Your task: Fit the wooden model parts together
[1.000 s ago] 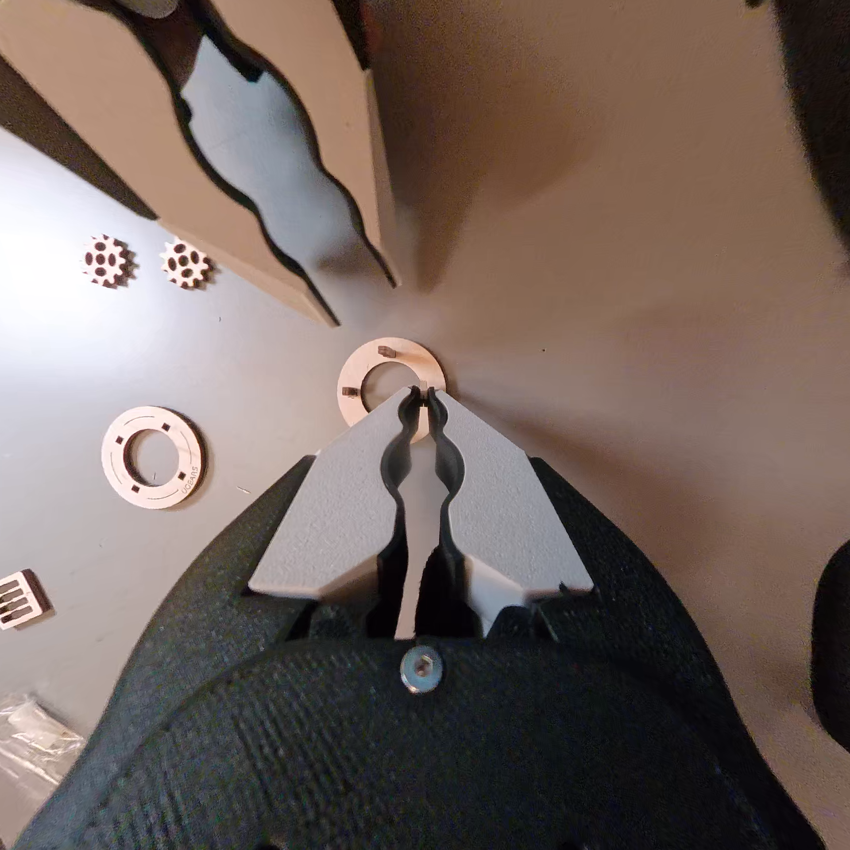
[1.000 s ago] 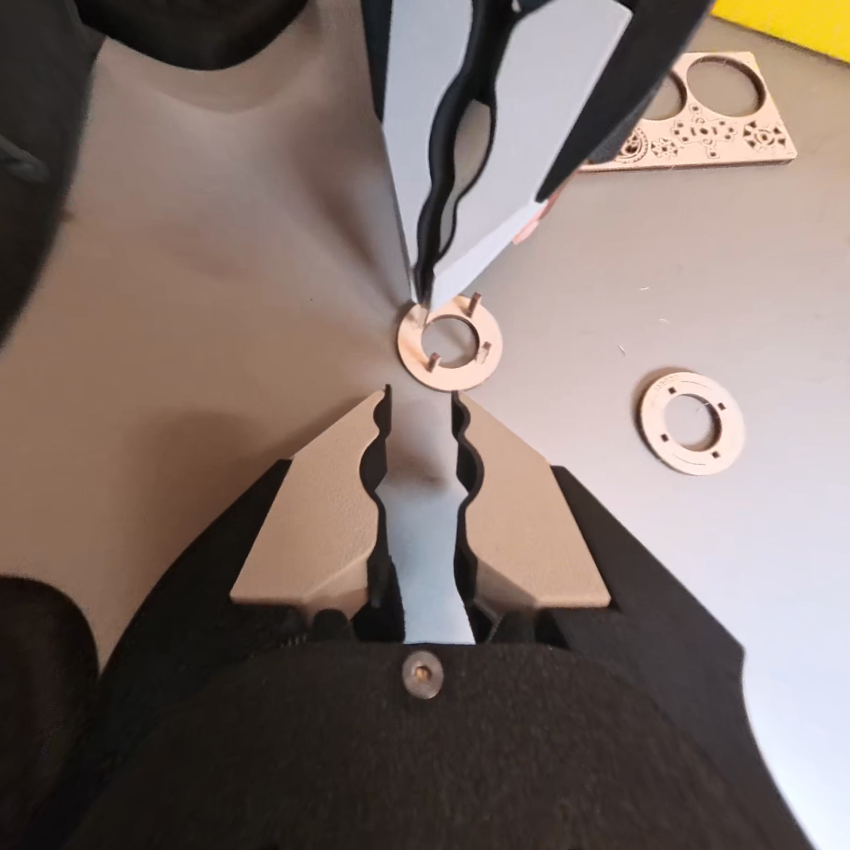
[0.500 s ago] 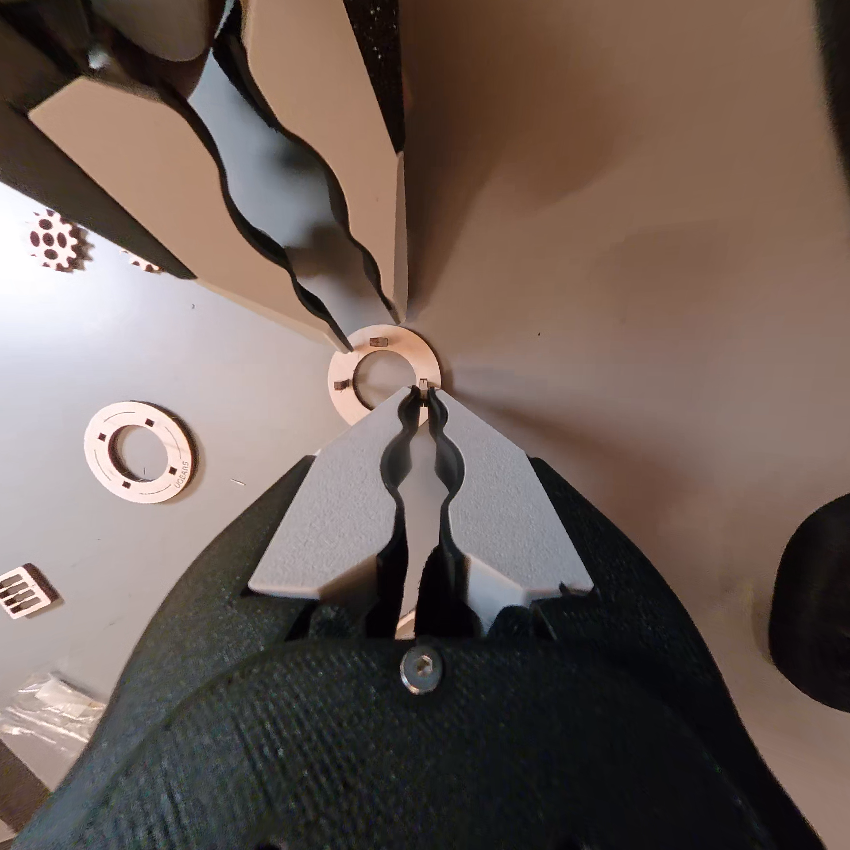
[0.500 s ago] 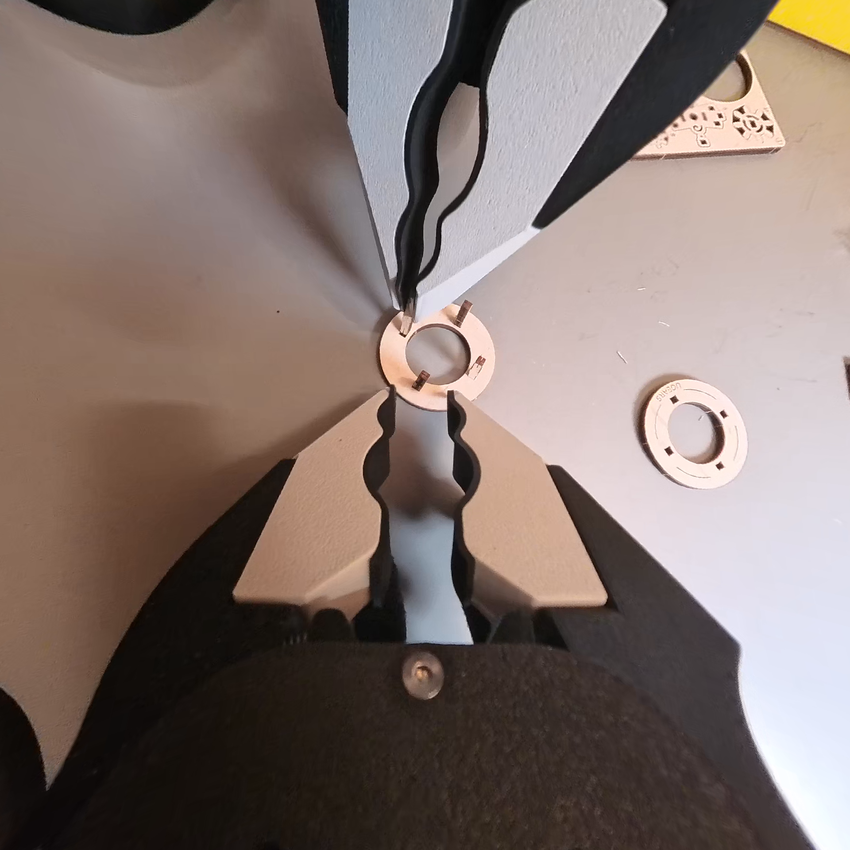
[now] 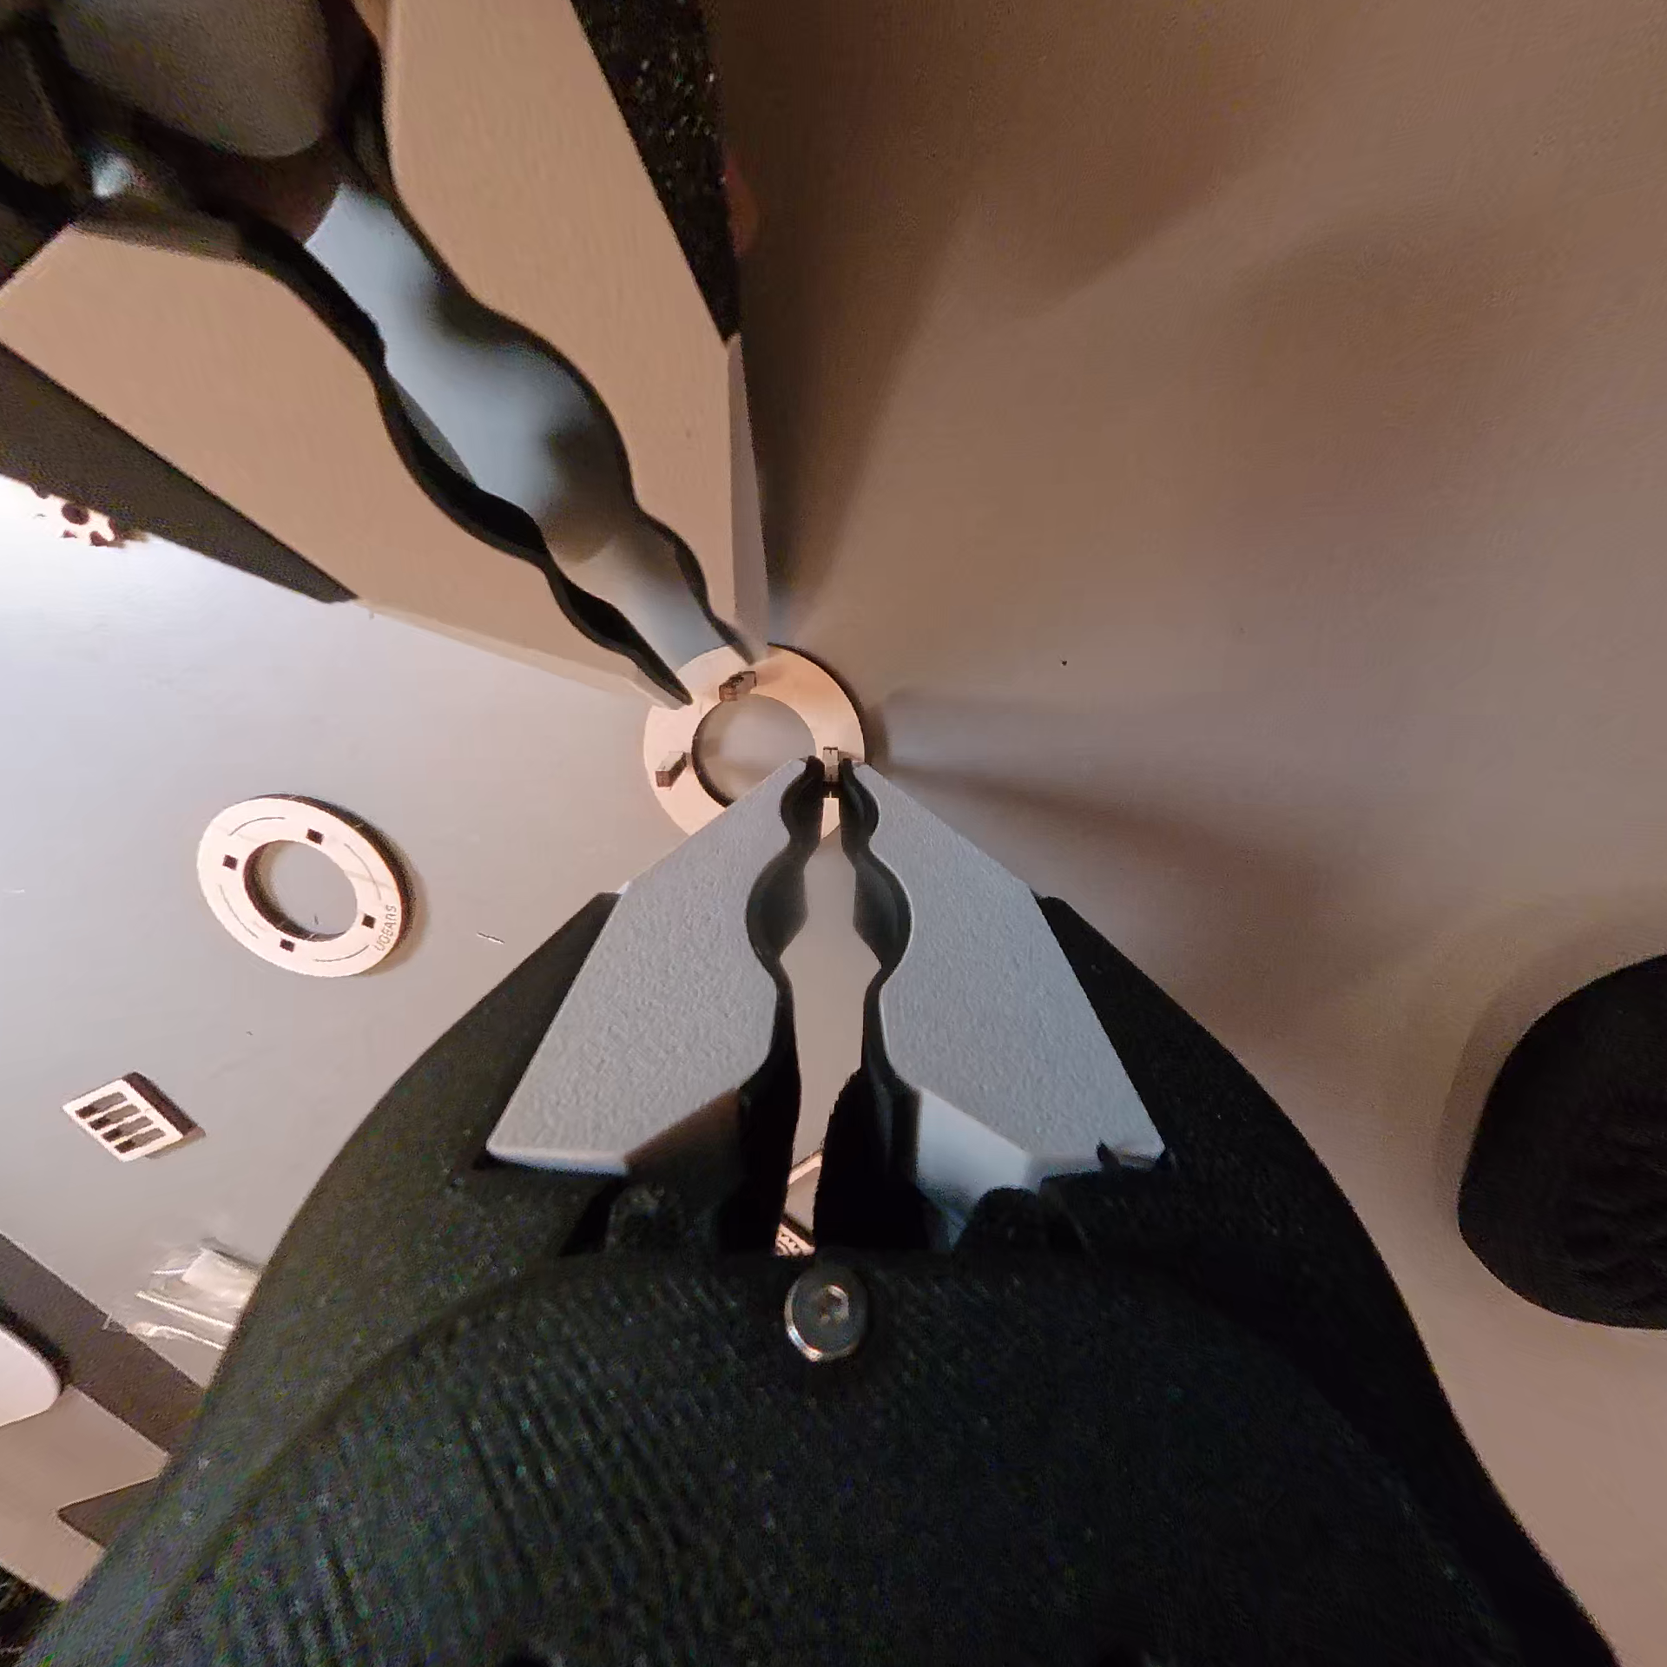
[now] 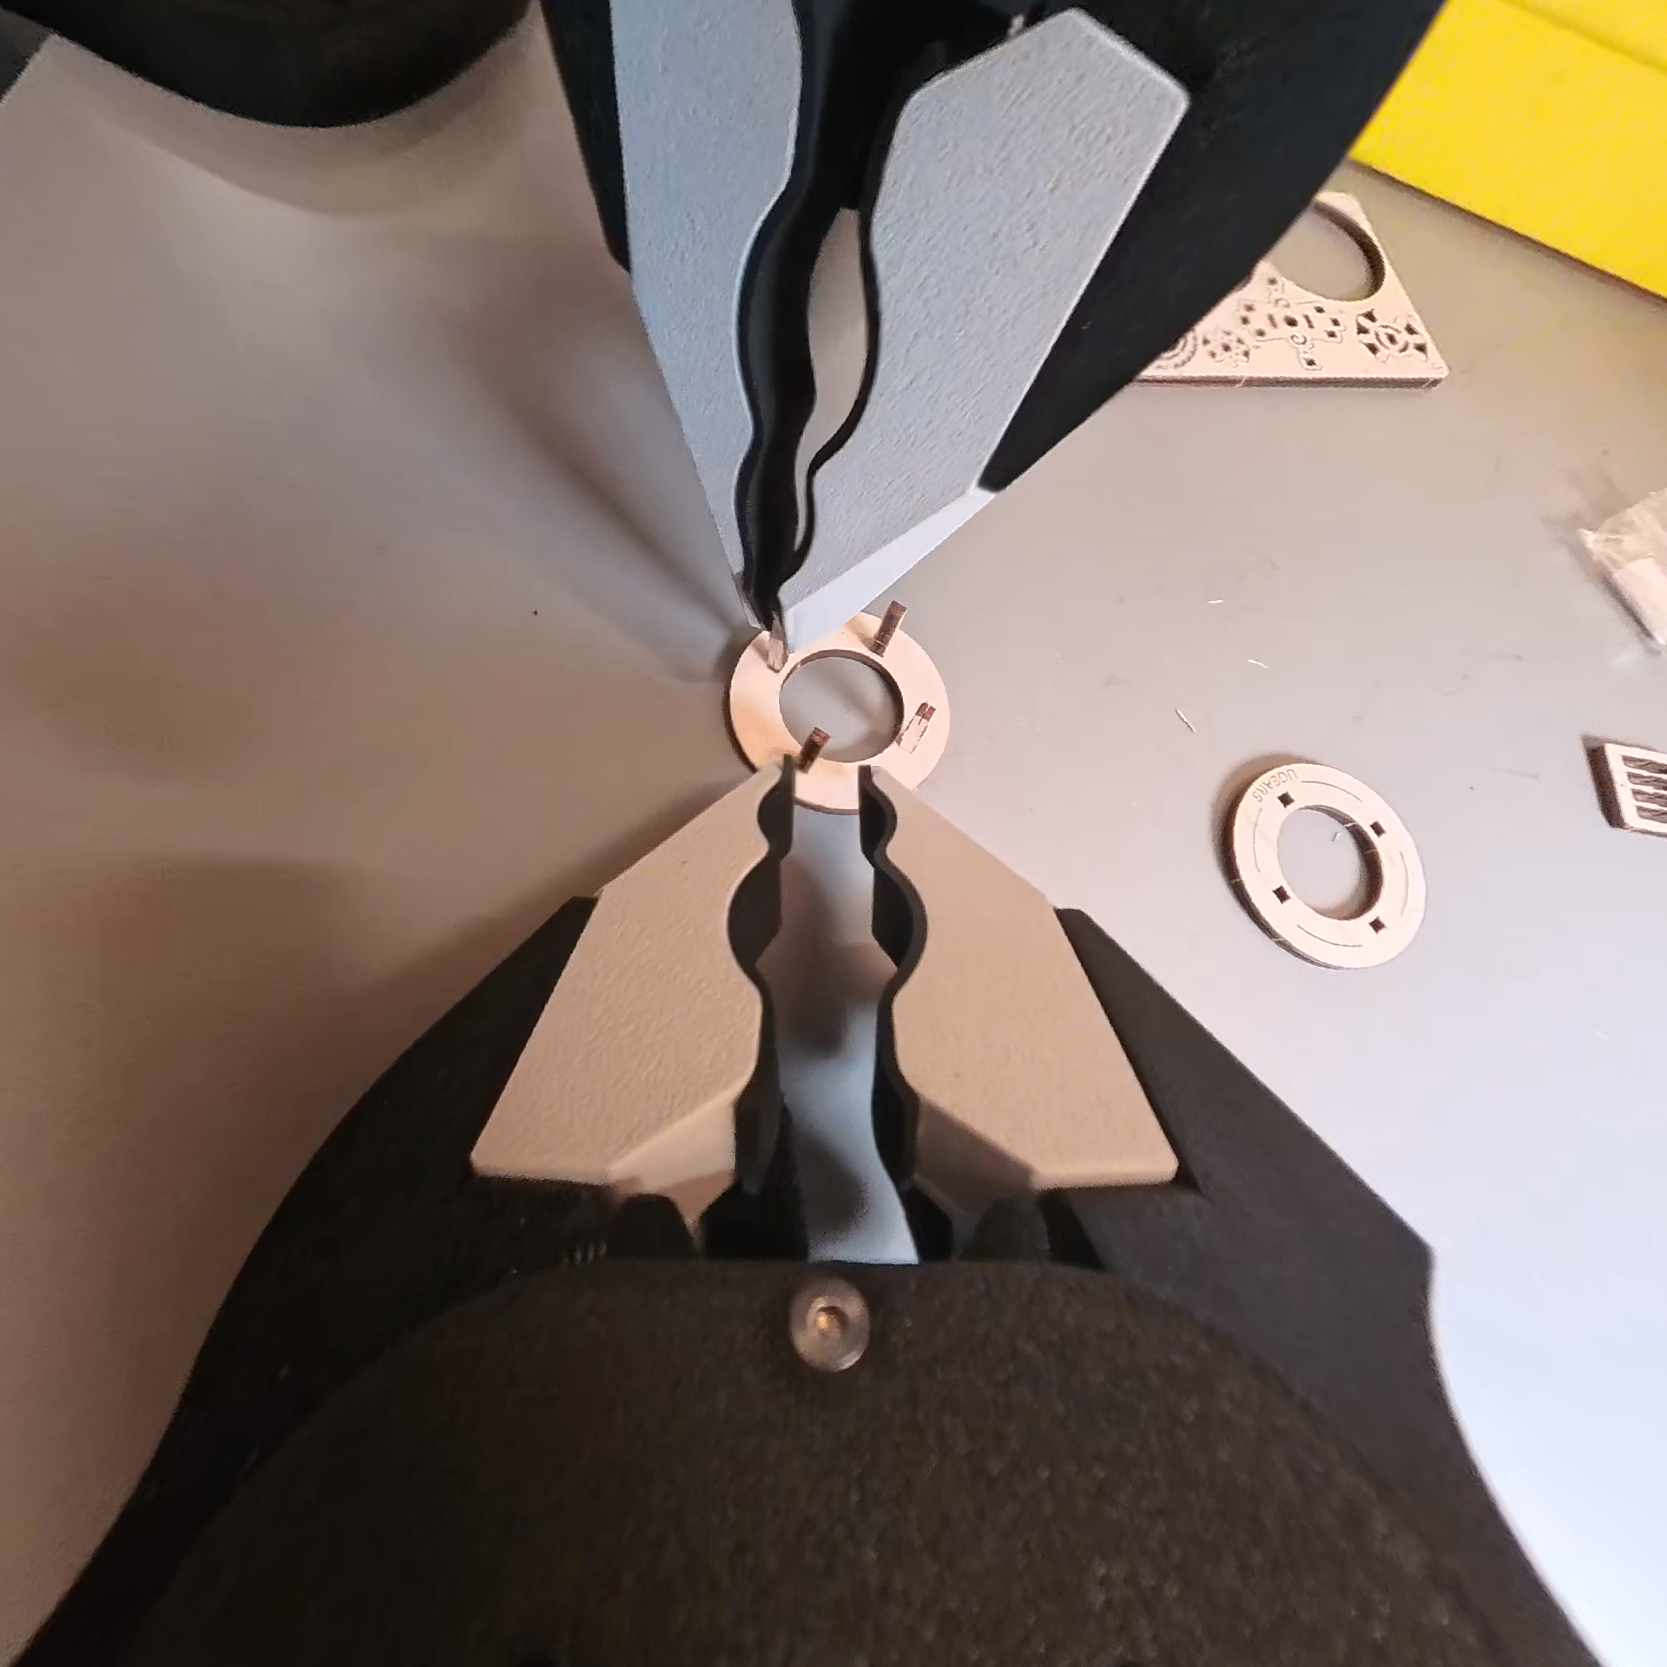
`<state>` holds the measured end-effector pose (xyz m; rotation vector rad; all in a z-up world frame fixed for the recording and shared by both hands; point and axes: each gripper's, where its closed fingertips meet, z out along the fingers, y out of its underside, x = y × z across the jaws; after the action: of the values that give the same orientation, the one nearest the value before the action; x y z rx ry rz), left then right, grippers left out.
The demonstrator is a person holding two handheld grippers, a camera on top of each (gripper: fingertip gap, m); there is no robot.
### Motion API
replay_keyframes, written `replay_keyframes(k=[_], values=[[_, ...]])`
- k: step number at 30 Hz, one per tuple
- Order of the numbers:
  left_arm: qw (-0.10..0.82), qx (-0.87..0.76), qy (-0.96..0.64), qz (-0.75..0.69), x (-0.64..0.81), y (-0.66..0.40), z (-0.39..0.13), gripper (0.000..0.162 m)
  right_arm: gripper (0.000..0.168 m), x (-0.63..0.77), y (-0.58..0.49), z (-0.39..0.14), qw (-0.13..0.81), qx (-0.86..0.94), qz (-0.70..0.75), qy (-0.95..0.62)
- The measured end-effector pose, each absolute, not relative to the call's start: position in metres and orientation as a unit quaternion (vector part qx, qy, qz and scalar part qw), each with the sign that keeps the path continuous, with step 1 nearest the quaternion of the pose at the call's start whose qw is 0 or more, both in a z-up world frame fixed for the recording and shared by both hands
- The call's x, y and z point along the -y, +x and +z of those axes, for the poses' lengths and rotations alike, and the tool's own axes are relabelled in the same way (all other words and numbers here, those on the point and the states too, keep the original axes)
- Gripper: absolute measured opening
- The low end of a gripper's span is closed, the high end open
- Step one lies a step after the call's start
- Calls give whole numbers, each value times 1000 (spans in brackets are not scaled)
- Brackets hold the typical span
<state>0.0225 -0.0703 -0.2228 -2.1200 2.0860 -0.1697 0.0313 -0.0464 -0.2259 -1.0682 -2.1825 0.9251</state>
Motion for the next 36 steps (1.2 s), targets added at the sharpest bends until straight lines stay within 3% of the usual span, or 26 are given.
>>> replay_keyframes(k=[5,24,36], values=[[68,-701,-708,-49,70,23,-223,2,1,47,29,-227,266,806,350,-397],[70,-535,-836,-99,66,22,-223,2,0,43,26,-229,256,799,349,-417],[61,-572,-815,-65,68,20,-224,2,0,43,27,-229,263,801,346,-413]])
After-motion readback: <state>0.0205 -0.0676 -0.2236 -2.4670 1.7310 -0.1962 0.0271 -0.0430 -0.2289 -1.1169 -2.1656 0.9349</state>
